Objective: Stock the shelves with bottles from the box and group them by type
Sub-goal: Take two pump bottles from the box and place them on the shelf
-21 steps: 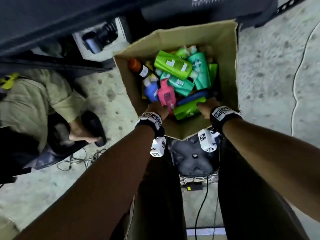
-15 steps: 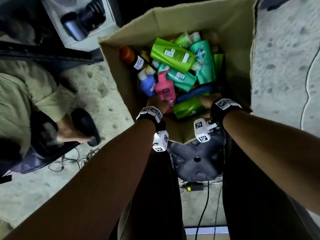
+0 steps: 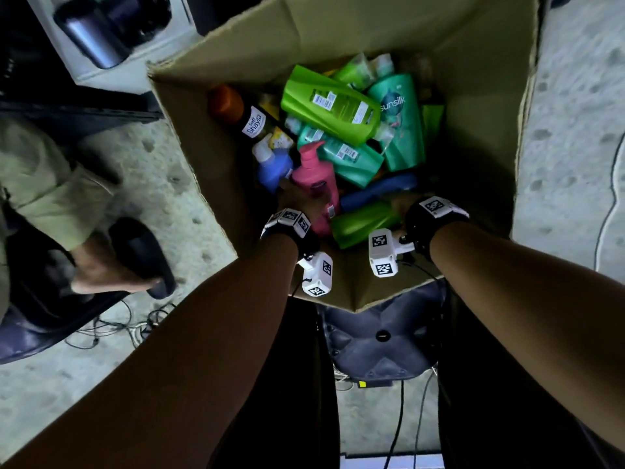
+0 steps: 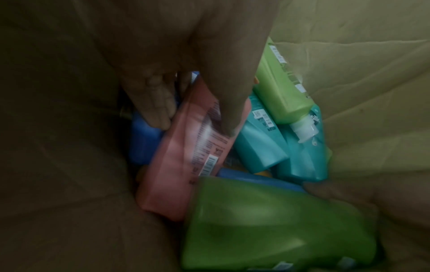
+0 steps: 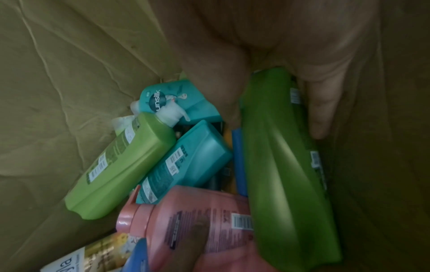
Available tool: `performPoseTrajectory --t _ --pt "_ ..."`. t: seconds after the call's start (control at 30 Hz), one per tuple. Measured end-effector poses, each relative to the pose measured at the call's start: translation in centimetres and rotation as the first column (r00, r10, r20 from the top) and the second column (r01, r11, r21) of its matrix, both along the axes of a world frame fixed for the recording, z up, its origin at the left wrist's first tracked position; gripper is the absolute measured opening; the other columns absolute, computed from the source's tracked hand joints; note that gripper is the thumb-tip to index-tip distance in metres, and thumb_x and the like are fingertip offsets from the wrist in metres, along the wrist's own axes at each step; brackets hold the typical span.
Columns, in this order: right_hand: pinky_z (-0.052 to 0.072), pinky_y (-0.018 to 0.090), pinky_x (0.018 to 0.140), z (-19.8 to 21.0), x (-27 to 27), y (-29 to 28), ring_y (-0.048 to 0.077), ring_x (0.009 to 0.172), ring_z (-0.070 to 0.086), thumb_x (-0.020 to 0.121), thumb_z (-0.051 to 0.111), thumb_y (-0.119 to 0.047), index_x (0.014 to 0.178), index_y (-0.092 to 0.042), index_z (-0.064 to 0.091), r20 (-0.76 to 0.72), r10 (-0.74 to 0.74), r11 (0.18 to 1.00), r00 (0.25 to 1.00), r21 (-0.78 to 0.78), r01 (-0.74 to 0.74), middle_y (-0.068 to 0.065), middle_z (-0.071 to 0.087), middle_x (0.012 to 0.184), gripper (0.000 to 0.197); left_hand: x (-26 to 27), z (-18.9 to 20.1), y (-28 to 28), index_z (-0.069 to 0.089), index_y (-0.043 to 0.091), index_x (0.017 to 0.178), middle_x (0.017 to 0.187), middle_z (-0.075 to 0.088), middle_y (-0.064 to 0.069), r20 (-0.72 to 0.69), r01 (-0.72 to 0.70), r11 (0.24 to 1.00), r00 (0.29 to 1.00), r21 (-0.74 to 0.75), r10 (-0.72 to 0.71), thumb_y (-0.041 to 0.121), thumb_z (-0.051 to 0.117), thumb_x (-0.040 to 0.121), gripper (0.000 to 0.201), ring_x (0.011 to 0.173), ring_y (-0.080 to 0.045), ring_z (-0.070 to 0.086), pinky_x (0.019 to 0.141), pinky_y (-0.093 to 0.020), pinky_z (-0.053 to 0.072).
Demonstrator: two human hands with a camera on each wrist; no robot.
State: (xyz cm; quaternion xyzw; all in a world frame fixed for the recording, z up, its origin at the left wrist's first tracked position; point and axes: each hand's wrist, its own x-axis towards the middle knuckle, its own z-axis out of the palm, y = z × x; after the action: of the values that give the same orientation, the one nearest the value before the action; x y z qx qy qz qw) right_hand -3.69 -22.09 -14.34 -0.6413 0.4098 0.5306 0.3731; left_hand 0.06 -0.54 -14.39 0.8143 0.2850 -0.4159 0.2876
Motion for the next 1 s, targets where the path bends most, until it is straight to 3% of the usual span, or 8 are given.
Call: performPoseTrajectory --t 0.1,0.23,0.4,0.5,0.6,0.7,0.83,1.0 --pt "0.033 0.047 0.117 -0.2 0.0 -0.1 0.038 0.144 0.037 0.086 0.076 -0.021 0.159 -0.023 0.022 0.016 0.098 0.995 0.995 0.005 -0.098 0.018 0.028 0.161 0.09 0.2 -0.5 0.5 0.041 0.006 0.145 0.142 0.055 -0.015 0.008 0.017 0.999 1.0 -0.042 -0.017 0.036 0.087 0.074 0.09 0.131 -0.029 0.056 0.109 -0.036 0.044" --pt "0.039 0.05 0.112 -0.4 -0.7 0.4 0.04 0.138 0.043 0.08 0.079 -0.026 0.156 -0.038 0.021 0.078 -0.123 0.989 0.989 -0.075 0.129 0.015 0.035 0.157 0.096 0.2 -0.7 0.6 0.037 0.005 0.143 0.136 0.06 -0.013 0.009 0.064 0.995 0.998 -0.076 -0.063 0.038 0.089 0.071 0.095 0.122 -0.028 0.061 0.097 -0.025 0.045" --pt "0.047 0.046 0.108 -0.2 -1.5 1.2 0.033 0.132 0.051 0.091 0.068 -0.04 0.153 -0.018 0.034 0.046 -0.423 0.9 0.905 -0.095 0.425 0.012 0.046 0.15 0.074 0.8 -1.2 -0.4 0.034 0.005 0.142 0.132 0.057 -0.011 0.005 0.161 0.972 0.987 -0.17 -0.163 0.022 0.091 0.07 0.093 0.113 -0.023 0.059 0.098 -0.03 0.045" --pt "0.059 0.052 0.087 0.1 -1.7 1.6 0.032 0.105 0.065 0.068 0.082 -0.046 0.14 -0.029 0.05 0.016 -0.564 0.82 0.826 -0.107 0.562 0.008 0.061 0.126 0.081 2.0 -1.4 -0.4 0.051 0.008 0.139 0.132 0.064 -0.01 -0.038 0.251 0.936 0.963 -0.246 -0.268 0.019 0.09 0.07 0.08 0.119 -0.026 0.062 0.105 -0.038 0.048" --pt "0.06 0.052 0.07 0.5 -1.9 2.2 0.028 0.091 0.065 0.067 0.085 -0.04 0.147 -0.032 0.034 0.11 -0.711 0.682 0.694 -0.128 0.72 0.005 0.059 0.121 0.095 2.6 -0.8 -0.3 0.055 0.01 0.137 0.133 0.064 -0.009 -0.041 0.344 0.908 0.931 -0.239 -0.363 0.027 0.092 0.068 0.08 0.121 -0.026 0.062 0.104 -0.039 0.048" --pt "0.058 0.044 0.066 1.4 -1.1 2.2 0.023 0.09 0.063 0.071 0.082 -0.043 0.151 -0.042 0.018 0.185 -0.629 0.752 0.755 -0.101 0.651 0.001 0.057 0.121 0.103 2.4 0.2 0.0 0.047 0.013 0.134 0.131 0.062 -0.007 0.006 0.379 0.911 0.924 -0.164 -0.383 0.038 0.094 0.061 0.09 0.116 -0.028 0.06 0.1 -0.037 0.047" --pt "0.058 0.048 0.088 3.0 0.5 1.0 0.031 0.102 0.068 0.071 0.08 -0.041 0.15 -0.036 0.019 0.326 -0.395 0.895 0.859 -0.076 0.44 0.009 0.067 0.119 0.1 1.7 2.2 0.1 0.05 0.014 0.121 0.11 0.063 0.004 0.117 0.258 0.957 0.963 -0.134 -0.243 0.033 0.095 0.061 0.077 0.107 -0.025 0.063 0.088 -0.025 0.045" --pt "0.048 0.029 0.074 6.6 1.9 0.5 0.021 0.08 0.066 0.069 0.082 -0.039 0.122 -0.03 0.027 0.458 -0.204 0.955 0.865 -0.099 0.278 -0.007 0.062 0.088 0.077 3.0 6.3 -1.1 0.05 0.016 0.133 0.126 0.066 -0.004 0.149 0.124 0.98 0.984 -0.158 -0.101 0.033 0.093 0.065 0.082 0.115 -0.022 0.061 0.1 -0.032 0.048"
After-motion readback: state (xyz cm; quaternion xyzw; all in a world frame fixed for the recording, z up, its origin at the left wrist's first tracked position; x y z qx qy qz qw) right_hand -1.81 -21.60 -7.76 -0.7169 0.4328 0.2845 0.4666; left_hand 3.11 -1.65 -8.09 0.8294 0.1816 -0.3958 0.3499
